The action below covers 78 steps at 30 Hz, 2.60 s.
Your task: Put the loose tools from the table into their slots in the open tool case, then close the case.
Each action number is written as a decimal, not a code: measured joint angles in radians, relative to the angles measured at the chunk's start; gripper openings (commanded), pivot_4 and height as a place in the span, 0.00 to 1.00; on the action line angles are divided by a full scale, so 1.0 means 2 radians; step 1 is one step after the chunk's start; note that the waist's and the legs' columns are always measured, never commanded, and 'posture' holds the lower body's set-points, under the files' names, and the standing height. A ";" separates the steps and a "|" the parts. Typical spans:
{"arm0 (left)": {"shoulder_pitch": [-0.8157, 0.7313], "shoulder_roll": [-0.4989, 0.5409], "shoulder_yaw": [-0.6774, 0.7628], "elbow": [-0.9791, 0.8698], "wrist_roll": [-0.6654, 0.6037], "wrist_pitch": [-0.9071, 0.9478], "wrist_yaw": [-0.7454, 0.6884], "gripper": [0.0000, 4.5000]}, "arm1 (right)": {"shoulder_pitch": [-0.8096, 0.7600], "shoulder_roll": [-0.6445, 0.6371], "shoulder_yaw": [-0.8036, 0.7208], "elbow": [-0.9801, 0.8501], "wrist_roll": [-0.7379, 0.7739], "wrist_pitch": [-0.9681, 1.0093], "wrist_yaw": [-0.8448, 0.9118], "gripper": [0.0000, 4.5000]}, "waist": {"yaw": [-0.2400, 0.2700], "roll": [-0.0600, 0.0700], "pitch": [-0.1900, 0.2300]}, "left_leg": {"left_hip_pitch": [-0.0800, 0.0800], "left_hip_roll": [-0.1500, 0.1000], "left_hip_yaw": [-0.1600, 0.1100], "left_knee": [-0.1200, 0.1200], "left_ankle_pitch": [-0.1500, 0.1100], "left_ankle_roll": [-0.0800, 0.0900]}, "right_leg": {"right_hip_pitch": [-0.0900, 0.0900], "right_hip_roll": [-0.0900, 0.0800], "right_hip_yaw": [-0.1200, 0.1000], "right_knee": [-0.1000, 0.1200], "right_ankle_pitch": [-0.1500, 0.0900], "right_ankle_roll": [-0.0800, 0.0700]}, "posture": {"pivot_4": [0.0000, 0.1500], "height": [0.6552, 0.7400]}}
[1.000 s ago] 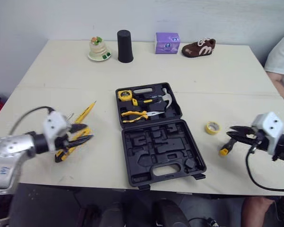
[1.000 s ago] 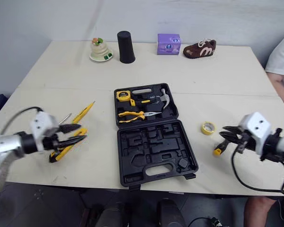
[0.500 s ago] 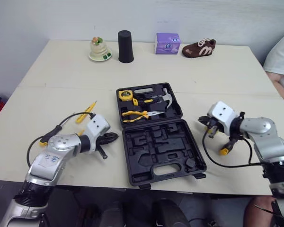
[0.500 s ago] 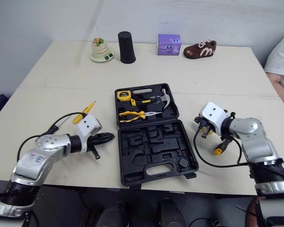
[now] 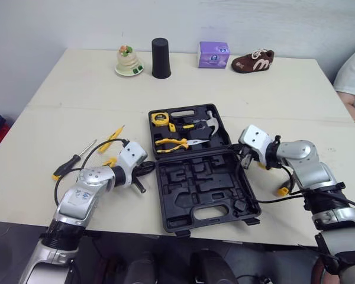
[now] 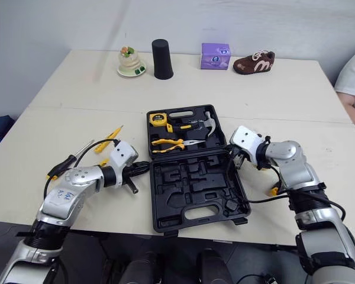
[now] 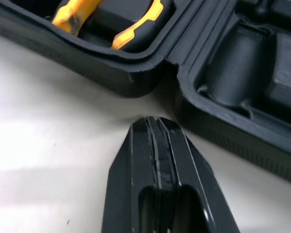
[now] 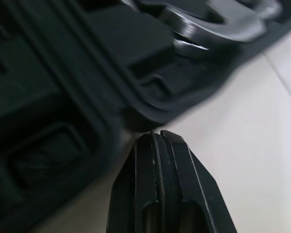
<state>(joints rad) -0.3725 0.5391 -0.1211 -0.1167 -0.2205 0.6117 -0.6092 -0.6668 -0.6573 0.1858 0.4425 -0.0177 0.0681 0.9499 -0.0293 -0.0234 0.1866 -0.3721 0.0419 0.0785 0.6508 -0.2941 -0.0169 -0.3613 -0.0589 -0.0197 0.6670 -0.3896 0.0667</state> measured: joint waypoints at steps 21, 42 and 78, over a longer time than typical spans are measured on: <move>-0.040 -0.008 0.007 0.064 0.007 -0.018 -0.057 0.01 | 0.183 -0.051 -0.062 -0.265 0.076 0.161 0.035 0.00 | 0.001 0.000 0.000 | -0.001 0.000 -0.001 0.000 0.000 0.000 | 0.000 0.000 -0.001 -0.001 0.000 0.000 | 1.00 0.93; 0.153 0.133 0.255 -0.066 -0.076 -0.076 -0.144 0.62 | 0.388 -0.126 -0.356 -0.278 0.184 0.040 0.089 0.66 | 0.001 0.000 0.000 | 0.000 0.000 -0.001 -0.002 -0.003 0.003 | 0.002 0.000 -0.001 -0.005 0.000 0.000 | 1.00 0.93; 0.164 0.243 0.310 0.221 -0.074 -0.105 -0.160 0.98 | 0.403 -0.040 -0.363 -0.343 0.345 -0.067 0.061 1.00 | -0.012 -0.001 0.000 | 0.006 0.002 0.005 -0.009 -0.003 0.002 | 0.001 -0.001 0.001 -0.003 0.000 -0.001 | 1.00 0.93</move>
<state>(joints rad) -0.0453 1.0250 0.4983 0.3258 -0.3682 0.4017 -0.9297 0.1393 -0.7367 -0.5403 -0.2425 0.6719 -0.0655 1.0727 -0.0533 -0.0262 0.1860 -0.3597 0.0456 0.0891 0.6319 -0.3000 -0.0121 -0.3593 -0.0606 -0.0170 0.6616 -0.3899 0.0643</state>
